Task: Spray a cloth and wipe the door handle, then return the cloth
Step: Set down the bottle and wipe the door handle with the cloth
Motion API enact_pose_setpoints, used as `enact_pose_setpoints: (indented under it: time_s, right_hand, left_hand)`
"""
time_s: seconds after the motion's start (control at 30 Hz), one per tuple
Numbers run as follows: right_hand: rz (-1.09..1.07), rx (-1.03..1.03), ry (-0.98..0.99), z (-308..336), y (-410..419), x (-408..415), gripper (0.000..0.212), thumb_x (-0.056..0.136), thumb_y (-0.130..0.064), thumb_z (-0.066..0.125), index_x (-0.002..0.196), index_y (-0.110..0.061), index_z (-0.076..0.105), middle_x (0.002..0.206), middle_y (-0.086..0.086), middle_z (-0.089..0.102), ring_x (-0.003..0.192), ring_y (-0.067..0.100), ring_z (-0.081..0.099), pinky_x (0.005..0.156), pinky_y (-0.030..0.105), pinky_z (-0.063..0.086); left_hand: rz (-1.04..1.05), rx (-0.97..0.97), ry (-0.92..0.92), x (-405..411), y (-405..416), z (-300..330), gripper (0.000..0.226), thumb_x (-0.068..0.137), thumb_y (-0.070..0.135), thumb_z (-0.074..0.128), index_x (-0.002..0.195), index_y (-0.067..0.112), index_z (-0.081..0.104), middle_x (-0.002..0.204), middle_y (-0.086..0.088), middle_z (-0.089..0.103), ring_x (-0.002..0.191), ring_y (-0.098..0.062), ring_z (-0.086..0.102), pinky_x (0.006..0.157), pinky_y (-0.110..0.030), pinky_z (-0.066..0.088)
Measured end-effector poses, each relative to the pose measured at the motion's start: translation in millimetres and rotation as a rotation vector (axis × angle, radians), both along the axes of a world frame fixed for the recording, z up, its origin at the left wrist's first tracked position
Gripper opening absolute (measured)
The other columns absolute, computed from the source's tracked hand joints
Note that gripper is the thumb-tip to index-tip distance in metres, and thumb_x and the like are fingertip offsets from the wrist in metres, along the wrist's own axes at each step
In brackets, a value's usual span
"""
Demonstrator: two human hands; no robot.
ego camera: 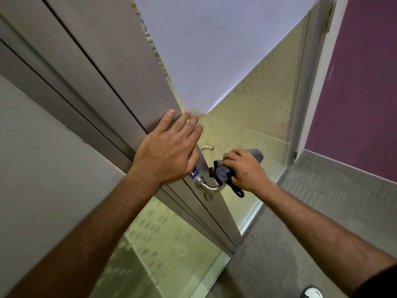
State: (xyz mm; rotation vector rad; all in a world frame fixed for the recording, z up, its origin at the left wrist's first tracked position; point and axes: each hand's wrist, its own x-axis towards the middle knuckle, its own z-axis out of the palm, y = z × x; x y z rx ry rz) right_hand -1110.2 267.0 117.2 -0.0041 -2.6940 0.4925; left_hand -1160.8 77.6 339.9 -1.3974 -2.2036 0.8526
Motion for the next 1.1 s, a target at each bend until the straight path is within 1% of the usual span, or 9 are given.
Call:
enact_pose_setpoints:
  time_s: [0.1,0.3,0.37,0.53,0.6,0.7,0.87,1.03,1.1]
  right_hand:
    - [-0.08,-0.266,-0.053,-5.5,17.1,-9.4,0.05,0.067,-0.002,0.059,0.11,-0.025,0.071,0.112,-0.005,0.068,0.101,0.023,0.058,0.082,0.034,0.049]
    - [-0.328,-1.534,0.018,-4.4,2.4,-6.6,0.028,0.088,0.005,0.053,0.098,-0.015,0.069,0.084,0.002,0.069,0.08,0.02,0.064,0.07,0.03,0.051]
    - [-0.404,-1.75,0.083,-11.5,-10.8,-1.3,0.016,0.093,-0.007,0.059,0.102,-0.013,0.07,0.088,0.004,0.073,0.08,0.02,0.069,0.07,0.03,0.056]
    - [-0.522,-2.129,0.161,-33.9,-49.7,-2.5,0.025,0.083,-0.016,0.054,0.103,-0.008,0.068,0.098,0.014,0.072,0.084,0.03,0.07,0.068,0.034,0.056]
    - [-0.599,-2.171,0.137,-40.5,-80.3,-0.1,0.021,0.082,-0.012,0.053,0.099,-0.011,0.065,0.096,0.015,0.069,0.087,0.031,0.067,0.073,0.036,0.053]
    - [-0.555,-2.035,0.102,-46.7,-138.5,13.3,0.031,0.092,0.005,0.045,0.115,-0.007,0.062,0.108,0.017,0.07,0.098,0.03,0.066,0.087,0.04,0.053]
    - [-0.443,-1.881,-0.146,-49.4,-143.4,40.3,0.035,0.096,0.004,0.046,0.121,-0.015,0.06,0.109,0.007,0.071,0.1,0.021,0.066,0.077,0.026,0.053]
    - [-0.886,-1.817,0.337,-39.3,-97.7,50.8,0.041,0.094,0.004,0.049,0.127,-0.017,0.058,0.123,0.007,0.067,0.115,0.026,0.064,0.103,0.039,0.049]
    - [-0.833,-1.647,0.432,-25.0,-63.5,40.2,0.036,0.094,-0.001,0.054,0.121,-0.023,0.06,0.115,-0.004,0.067,0.111,0.018,0.064,0.101,0.036,0.048]
  left_hand:
    - [0.01,-0.003,0.005,-0.9,0.4,-0.7,0.068,0.097,0.043,0.018,0.15,0.009,0.042,0.157,-0.016,0.041,0.147,-0.029,0.037,0.122,-0.052,0.018]
    - [0.032,-0.014,0.011,-0.7,2.4,-1.0,0.07,0.096,0.044,0.012,0.151,0.01,0.039,0.159,-0.014,0.039,0.148,-0.029,0.035,0.123,-0.052,0.017]
    - [0.037,-0.015,0.008,0.2,2.0,-0.8,0.07,0.096,0.044,0.012,0.151,0.01,0.039,0.159,-0.014,0.039,0.148,-0.029,0.035,0.123,-0.052,0.017]
    - [0.012,0.011,0.006,0.1,2.5,-1.6,0.065,0.096,0.041,0.022,0.148,0.008,0.043,0.156,-0.016,0.043,0.146,-0.03,0.038,0.122,-0.053,0.02]
    - [0.011,0.002,0.012,-0.6,2.9,-2.4,0.065,0.095,0.041,0.023,0.148,0.007,0.042,0.157,-0.016,0.041,0.146,-0.03,0.038,0.121,-0.053,0.019]
    - [0.025,-0.017,0.023,-0.9,2.8,-3.8,0.067,0.095,0.042,0.02,0.149,0.008,0.04,0.158,-0.016,0.038,0.148,-0.03,0.035,0.122,-0.054,0.018]
    - [0.016,-0.019,0.024,-1.4,2.7,-3.3,0.068,0.095,0.043,0.019,0.149,0.008,0.04,0.159,-0.017,0.037,0.148,-0.031,0.034,0.122,-0.054,0.017]
    - [0.009,-0.036,0.01,-0.5,0.9,-0.8,0.07,0.093,0.044,0.015,0.149,0.009,0.039,0.159,-0.017,0.037,0.149,-0.03,0.032,0.122,-0.054,0.015]
    - [0.002,-0.011,-0.009,-0.2,1.0,-1.2,0.069,0.093,0.043,0.015,0.147,0.009,0.042,0.158,-0.016,0.039,0.148,-0.03,0.033,0.122,-0.054,0.015]
